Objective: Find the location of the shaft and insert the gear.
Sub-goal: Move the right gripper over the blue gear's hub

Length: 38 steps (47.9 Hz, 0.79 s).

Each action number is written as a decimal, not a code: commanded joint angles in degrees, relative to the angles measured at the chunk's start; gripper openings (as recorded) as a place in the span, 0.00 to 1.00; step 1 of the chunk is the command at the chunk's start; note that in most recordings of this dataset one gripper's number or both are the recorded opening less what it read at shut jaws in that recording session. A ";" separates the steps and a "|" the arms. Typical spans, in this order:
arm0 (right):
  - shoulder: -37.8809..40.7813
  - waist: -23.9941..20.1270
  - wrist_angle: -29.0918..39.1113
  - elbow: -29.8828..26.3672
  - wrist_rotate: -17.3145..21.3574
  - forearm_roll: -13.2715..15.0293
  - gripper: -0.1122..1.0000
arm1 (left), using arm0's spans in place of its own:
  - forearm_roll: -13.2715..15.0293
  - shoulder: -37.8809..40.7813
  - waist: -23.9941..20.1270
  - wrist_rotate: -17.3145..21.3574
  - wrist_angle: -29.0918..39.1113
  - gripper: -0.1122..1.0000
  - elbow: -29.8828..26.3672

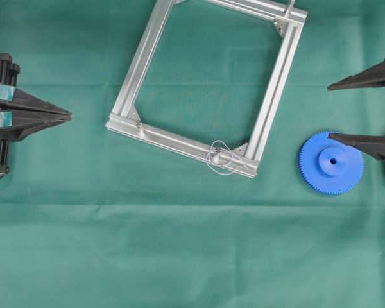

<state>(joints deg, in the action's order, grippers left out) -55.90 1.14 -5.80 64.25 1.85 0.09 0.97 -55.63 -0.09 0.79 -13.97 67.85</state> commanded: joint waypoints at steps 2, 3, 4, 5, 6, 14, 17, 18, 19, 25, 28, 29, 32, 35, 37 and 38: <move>0.09 0.18 1.32 -2.11 0.26 -0.26 0.92 | 0.09 0.62 0.00 0.00 -0.26 0.11 -1.67; 0.18 0.26 1.67 -2.20 0.26 -0.18 0.92 | 0.09 0.62 -0.09 0.00 -0.26 0.11 -1.58; 0.09 0.18 1.93 -2.29 0.35 -0.18 0.92 | 0.09 0.62 0.00 0.00 -0.26 0.11 -1.67; 0.18 0.18 2.37 -2.37 0.35 -0.26 0.92 | 0.09 0.62 0.00 0.09 -0.26 0.11 -1.58; 0.18 0.18 2.72 -2.46 0.35 -0.26 0.92 | 0.09 0.53 0.00 0.09 -0.35 0.11 -1.67; 0.18 0.26 8.70 -3.08 1.14 -0.26 0.92 | 0.09 0.62 0.00 0.09 -0.26 0.11 -1.67; 0.09 0.18 12.22 -3.60 2.02 -0.35 0.92 | 0.09 0.62 0.00 0.09 -0.26 0.11 -1.67; 0.09 0.18 13.54 -3.87 2.29 -0.35 0.92 | 0.09 0.62 0.00 0.09 -0.18 0.11 -1.76; 0.09 0.18 15.56 -4.22 2.90 -0.35 0.92 | 0.09 0.62 0.00 0.09 -0.18 0.11 -1.67; 0.09 0.18 23.03 -5.54 5.19 -0.26 0.92 | 0.09 0.62 0.00 0.09 0.44 0.11 -1.85; 0.09 0.18 26.02 -5.80 6.42 -0.26 0.92 | 0.09 0.62 0.00 0.09 0.53 0.11 -1.85; 0.09 0.26 26.89 -5.89 6.86 -0.26 0.92 | 0.09 0.62 0.00 0.00 0.62 0.11 -1.85; 0.09 0.26 30.23 -6.06 8.35 -0.26 0.92 | 0.09 0.62 0.00 0.00 0.70 0.11 -1.85; 0.18 0.18 33.49 -6.15 9.58 -0.26 0.92 | 0.09 0.62 0.00 0.00 0.70 0.11 -1.85; 0.26 0.18 35.77 -6.15 10.37 -0.26 0.92 | 0.09 0.62 0.00 0.00 0.70 0.11 -1.85; 0.26 0.26 36.91 -6.06 10.90 -0.26 0.92 | 0.09 0.62 0.00 0.00 0.79 0.11 -1.85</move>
<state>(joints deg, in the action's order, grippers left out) -55.99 1.23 27.86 59.68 11.87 -0.09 0.88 -55.63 -0.09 0.79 -13.01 67.59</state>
